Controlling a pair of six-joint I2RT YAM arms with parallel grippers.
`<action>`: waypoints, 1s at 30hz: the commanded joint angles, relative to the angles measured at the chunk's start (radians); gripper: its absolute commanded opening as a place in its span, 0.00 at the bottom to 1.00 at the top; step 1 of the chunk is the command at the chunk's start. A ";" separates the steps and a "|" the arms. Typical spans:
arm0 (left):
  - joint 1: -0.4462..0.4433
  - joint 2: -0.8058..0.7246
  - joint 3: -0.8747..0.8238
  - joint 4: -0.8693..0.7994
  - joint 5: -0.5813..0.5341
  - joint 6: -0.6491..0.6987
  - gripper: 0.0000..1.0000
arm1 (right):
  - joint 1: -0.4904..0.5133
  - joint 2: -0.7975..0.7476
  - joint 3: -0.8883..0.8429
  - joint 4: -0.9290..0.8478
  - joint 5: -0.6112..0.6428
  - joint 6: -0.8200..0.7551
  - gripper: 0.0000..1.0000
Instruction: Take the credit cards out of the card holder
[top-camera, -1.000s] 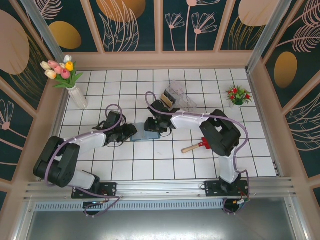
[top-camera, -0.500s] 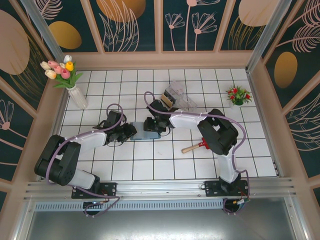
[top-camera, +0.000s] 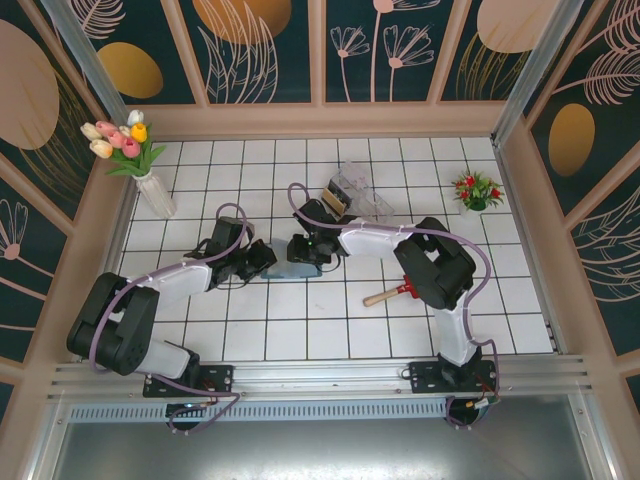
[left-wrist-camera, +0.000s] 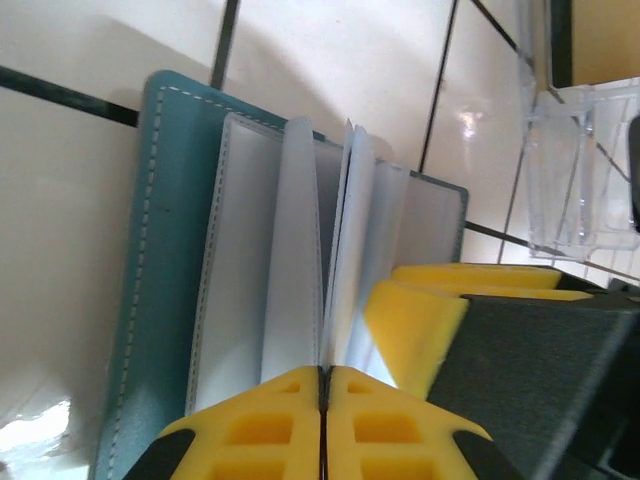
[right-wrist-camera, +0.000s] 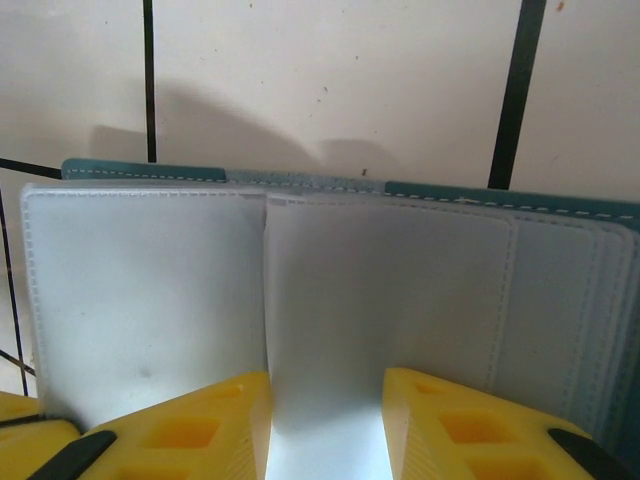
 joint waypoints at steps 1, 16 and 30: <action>-0.008 0.003 0.023 0.069 0.049 0.000 0.06 | -0.001 0.031 -0.022 -0.018 -0.024 0.006 0.33; -0.011 -0.026 0.059 -0.012 0.000 0.051 0.29 | -0.029 -0.054 -0.084 0.026 -0.023 0.023 0.33; -0.015 -0.026 0.093 -0.130 -0.105 0.090 0.28 | -0.032 -0.054 -0.085 0.040 -0.045 0.027 0.34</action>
